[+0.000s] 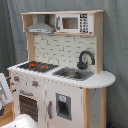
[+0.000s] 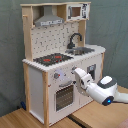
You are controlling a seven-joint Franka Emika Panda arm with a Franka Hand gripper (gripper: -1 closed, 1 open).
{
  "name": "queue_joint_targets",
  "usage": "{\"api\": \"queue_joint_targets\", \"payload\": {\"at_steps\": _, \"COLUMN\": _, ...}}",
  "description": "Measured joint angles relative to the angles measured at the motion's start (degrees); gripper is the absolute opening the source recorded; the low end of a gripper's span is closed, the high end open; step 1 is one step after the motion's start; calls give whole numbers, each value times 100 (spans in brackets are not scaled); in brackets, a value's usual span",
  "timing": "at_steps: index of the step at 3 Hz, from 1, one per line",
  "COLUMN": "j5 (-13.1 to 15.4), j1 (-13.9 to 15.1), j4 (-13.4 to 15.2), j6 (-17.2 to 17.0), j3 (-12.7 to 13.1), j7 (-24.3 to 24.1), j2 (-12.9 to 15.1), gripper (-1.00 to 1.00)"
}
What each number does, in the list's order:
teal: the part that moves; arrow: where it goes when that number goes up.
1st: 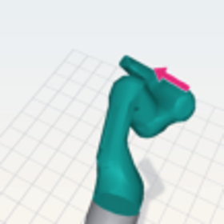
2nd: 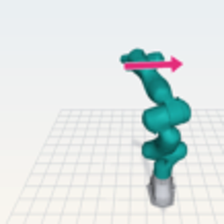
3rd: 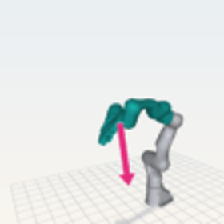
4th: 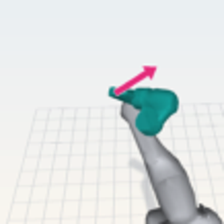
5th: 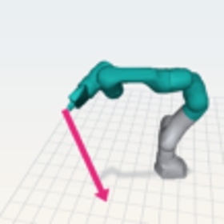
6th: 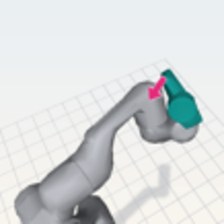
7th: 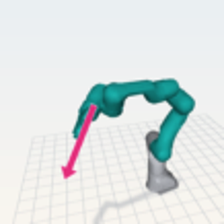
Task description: Play with the kitchen
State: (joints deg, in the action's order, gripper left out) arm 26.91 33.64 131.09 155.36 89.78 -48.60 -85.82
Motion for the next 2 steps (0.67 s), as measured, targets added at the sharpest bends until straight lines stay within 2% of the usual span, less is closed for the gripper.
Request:
{"api": "queue_joint_targets", "payload": {"at_steps": 1, "j5": 565, "j1": 111, "j4": -79, "j6": 101, "j3": -85, "j7": 166, "j2": 6, "gripper": 100}}
{"api": "queue_joint_targets", "payload": {"at_steps": 2, "j5": 1020, "j1": 348, "j4": -158, "j6": 421, "j3": -121, "j7": 303, "j2": 5, "gripper": 100}}
